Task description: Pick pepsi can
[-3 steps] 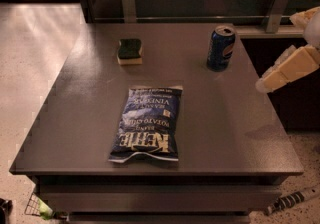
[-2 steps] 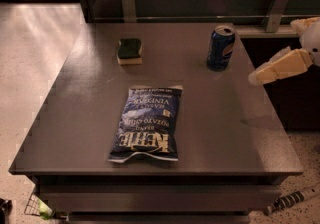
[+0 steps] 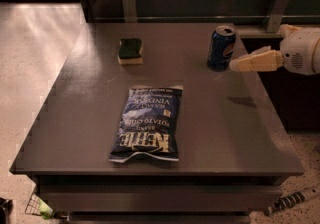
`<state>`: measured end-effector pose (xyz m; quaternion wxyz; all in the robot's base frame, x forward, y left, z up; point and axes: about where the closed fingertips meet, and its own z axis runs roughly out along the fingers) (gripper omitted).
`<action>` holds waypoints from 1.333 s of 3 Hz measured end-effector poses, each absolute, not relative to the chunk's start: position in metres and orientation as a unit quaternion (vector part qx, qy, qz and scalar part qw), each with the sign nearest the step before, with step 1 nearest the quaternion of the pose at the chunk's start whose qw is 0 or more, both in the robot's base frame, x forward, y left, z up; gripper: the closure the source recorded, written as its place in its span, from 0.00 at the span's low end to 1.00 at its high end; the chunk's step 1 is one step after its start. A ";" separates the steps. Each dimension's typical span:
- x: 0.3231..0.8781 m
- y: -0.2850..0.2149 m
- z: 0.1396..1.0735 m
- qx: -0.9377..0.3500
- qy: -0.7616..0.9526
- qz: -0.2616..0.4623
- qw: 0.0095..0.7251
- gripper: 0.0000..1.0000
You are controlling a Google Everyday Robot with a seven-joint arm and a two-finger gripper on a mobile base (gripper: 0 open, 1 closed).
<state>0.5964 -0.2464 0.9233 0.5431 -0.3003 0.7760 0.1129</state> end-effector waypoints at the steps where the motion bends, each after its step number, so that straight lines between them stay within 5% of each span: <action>1: 0.619 -0.244 0.908 -0.267 0.764 0.123 0.574 0.00; 3: 0.669 -0.198 0.894 -0.254 0.711 0.191 0.627 0.02; 4: 0.679 -0.179 0.900 -0.268 0.692 0.207 0.637 0.26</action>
Offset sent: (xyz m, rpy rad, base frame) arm 0.0722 0.0275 -0.0461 0.2411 -0.1152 -0.0281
